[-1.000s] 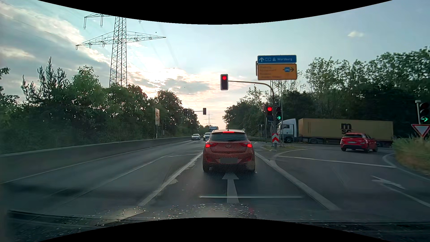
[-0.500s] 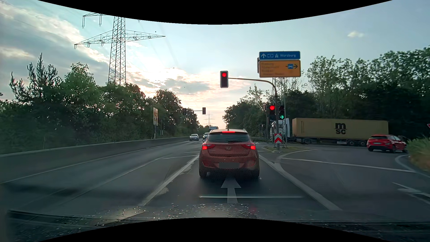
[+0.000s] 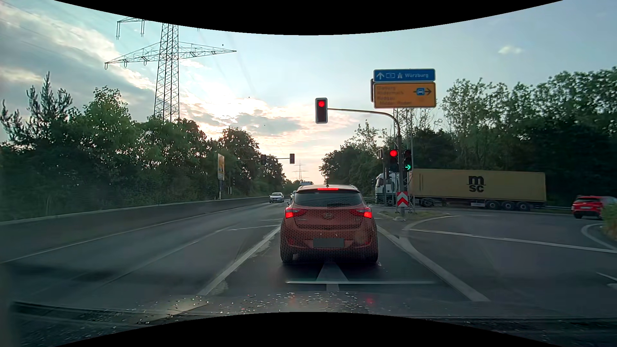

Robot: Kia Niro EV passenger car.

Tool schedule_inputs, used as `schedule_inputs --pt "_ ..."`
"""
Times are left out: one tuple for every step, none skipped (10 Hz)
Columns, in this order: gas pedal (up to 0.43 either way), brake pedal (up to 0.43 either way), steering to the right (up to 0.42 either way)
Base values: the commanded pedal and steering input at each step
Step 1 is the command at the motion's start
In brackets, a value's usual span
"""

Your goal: Follow the waypoints while adhering to traffic rules and regulations

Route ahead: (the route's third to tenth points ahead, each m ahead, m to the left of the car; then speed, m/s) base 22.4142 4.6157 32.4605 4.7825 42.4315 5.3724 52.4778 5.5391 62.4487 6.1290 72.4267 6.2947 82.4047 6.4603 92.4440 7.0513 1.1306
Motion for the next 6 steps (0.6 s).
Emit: schedule_inputs --pt "0.000 0.146 -0.005" --pt "0.000 0.146 -0.005" --pt "0.000 0.146 -0.005" --pt "0.000 0.152 -0.005" --pt "0.000 0.152 -0.005" --pt "0.000 0.152 -0.005"
